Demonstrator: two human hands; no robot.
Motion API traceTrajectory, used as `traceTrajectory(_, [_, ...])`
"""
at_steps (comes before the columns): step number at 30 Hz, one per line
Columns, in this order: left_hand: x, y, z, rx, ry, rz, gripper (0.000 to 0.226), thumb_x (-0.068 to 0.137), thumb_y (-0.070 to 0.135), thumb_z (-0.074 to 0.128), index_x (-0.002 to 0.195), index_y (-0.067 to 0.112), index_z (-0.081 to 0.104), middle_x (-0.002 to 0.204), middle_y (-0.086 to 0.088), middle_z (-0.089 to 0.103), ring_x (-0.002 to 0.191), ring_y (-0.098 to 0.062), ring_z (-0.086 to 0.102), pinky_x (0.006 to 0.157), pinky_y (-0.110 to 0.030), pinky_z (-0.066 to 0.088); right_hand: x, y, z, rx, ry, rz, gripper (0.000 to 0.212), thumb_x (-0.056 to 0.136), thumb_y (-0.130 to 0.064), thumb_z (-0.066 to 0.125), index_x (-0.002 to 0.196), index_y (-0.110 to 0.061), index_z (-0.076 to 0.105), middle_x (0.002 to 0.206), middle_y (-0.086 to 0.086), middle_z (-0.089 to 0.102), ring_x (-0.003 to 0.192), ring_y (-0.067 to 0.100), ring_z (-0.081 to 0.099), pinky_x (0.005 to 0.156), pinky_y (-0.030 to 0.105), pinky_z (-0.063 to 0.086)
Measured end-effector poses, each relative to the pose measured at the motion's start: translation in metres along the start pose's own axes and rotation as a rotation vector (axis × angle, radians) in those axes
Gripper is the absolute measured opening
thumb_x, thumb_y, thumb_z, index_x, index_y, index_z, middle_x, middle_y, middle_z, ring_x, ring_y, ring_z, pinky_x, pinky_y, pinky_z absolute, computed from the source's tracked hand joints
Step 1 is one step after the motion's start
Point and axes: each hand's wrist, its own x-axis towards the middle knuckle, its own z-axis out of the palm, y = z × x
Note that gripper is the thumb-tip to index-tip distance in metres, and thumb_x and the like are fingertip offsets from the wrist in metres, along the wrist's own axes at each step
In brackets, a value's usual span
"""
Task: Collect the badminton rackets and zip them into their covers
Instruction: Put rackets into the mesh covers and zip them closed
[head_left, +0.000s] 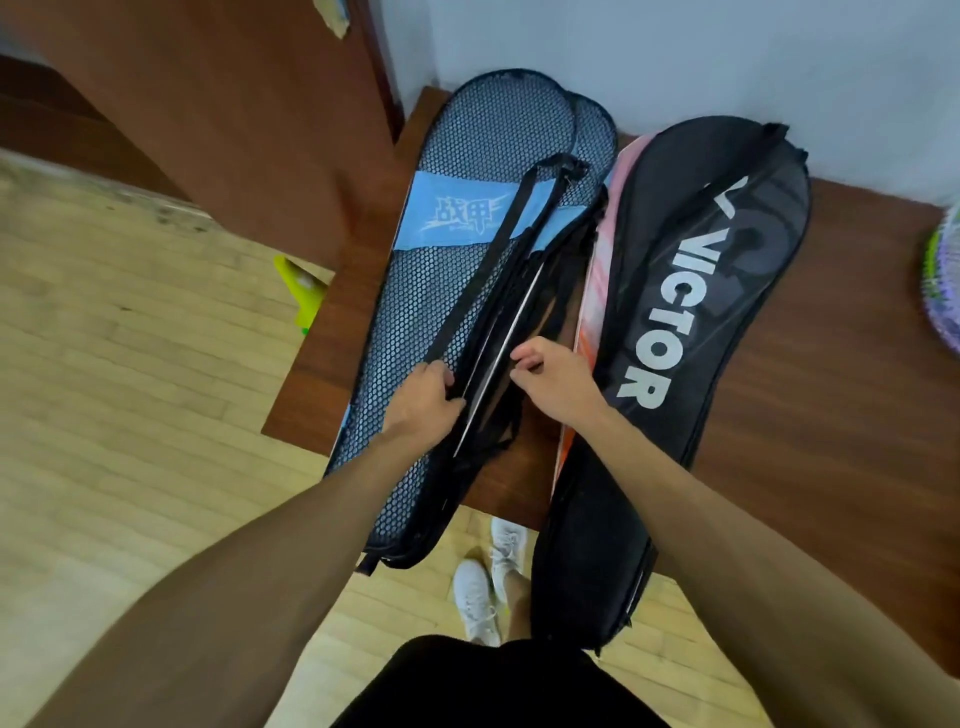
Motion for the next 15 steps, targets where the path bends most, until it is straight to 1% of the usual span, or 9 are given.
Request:
traceTrajectory(2, [0.003,-0.003,-0.008,-0.124,-0.035,-0.05,0.018,0.089,0.022,0.064,0.102,0.011,0.056,0.097,-0.005,0.058,0.087,-0.021,0.055,0.075,-0.031,0.046,0.006,0.0,0.001,0.01,-0.022,0.006,0.023,0.091,-0.017,0.06,0.114,-0.014,0.061,0.102,0.001,0.067,0.09,0.011,0.058,0.079,0.021,0.042])
traceTrajectory(4, [0.003,-0.004,-0.017,-0.213,-0.034,-0.073,0.012,0.09,0.018,0.063,0.095,0.013,0.053,0.089,-0.004,0.056,0.083,-0.02,0.052,0.073,-0.028,0.04,0.009,-0.002,0.003,0.044,-0.035,0.021,0.021,0.091,-0.019,0.059,0.112,-0.015,0.062,0.101,-0.001,0.065,0.089,0.01,0.057,0.079,0.022,0.041])
traceTrajectory(6, [-0.001,-0.001,-0.027,-0.241,-0.001,-0.053,0.009,0.091,0.014,0.059,0.094,0.012,0.05,0.086,-0.003,0.052,0.082,-0.021,0.048,0.071,-0.027,0.036,0.012,-0.007,0.008,0.119,-0.03,0.049,0.018,0.091,-0.022,0.059,0.108,-0.017,0.064,0.099,-0.001,0.066,0.089,0.014,0.061,0.082,0.031,0.05])
traceTrajectory(7, [-0.003,0.001,-0.032,-0.245,0.017,-0.031,0.008,0.092,0.012,0.056,0.097,0.009,0.05,0.088,-0.003,0.05,0.083,-0.02,0.046,0.07,-0.026,0.034,0.013,-0.012,0.011,0.182,-0.018,0.086,0.017,0.09,-0.025,0.06,0.105,-0.017,0.064,0.098,0.001,0.066,0.09,0.018,0.064,0.082,0.035,0.054])
traceTrajectory(8, [-0.007,0.003,-0.038,-0.249,0.033,-0.007,0.009,0.093,0.011,0.054,0.101,0.007,0.051,0.091,-0.003,0.05,0.085,-0.019,0.046,0.07,-0.025,0.032,0.013,-0.018,0.013,0.263,-0.001,0.14,0.017,0.09,-0.027,0.06,0.104,-0.018,0.063,0.098,0.004,0.067,0.09,0.021,0.066,0.079,0.037,0.056])
traceTrajectory(10, [-0.014,0.003,-0.049,-0.277,0.059,0.043,0.013,0.094,0.01,0.053,0.106,0.006,0.051,0.094,-0.001,0.049,0.087,-0.017,0.045,0.07,-0.023,0.03,0.013,-0.031,0.018,0.403,0.032,0.262,0.02,0.091,-0.032,0.06,0.104,-0.016,0.059,0.099,0.008,0.066,0.091,0.023,0.066,0.076,0.036,0.059])
traceTrajectory(12, [-0.022,-0.001,-0.061,-0.323,0.071,0.139,0.01,0.091,0.005,0.054,0.099,0.009,0.05,0.091,0.0,0.05,0.084,-0.017,0.043,0.066,-0.022,0.029,0.011,-0.043,0.021,0.498,0.022,0.318,0.029,0.091,-0.035,0.06,0.11,-0.014,0.054,0.103,0.007,0.064,0.092,0.021,0.065,0.079,0.038,0.058])
traceTrajectory(13, [-0.027,-0.003,-0.067,-0.358,0.079,0.189,0.013,0.089,0.001,0.055,0.093,0.012,0.049,0.087,0.0,0.049,0.081,-0.017,0.042,0.067,-0.023,0.029,0.009,-0.049,0.022,0.56,0.006,0.324,0.034,0.091,-0.034,0.061,0.115,-0.012,0.052,0.105,0.006,0.063,0.091,0.02,0.065,0.078,0.037,0.058])
traceTrajectory(15, [-0.04,-0.01,-0.078,-0.416,0.092,0.271,0.027,0.086,-0.005,0.053,0.082,0.02,0.043,0.081,0.001,0.046,0.079,-0.017,0.04,0.072,-0.026,0.033,-0.001,-0.059,0.025,0.638,-0.01,0.332,0.04,0.091,-0.024,0.063,0.124,-0.01,0.048,0.103,0.007,0.062,0.087,0.021,0.063,0.074,0.035,0.056])
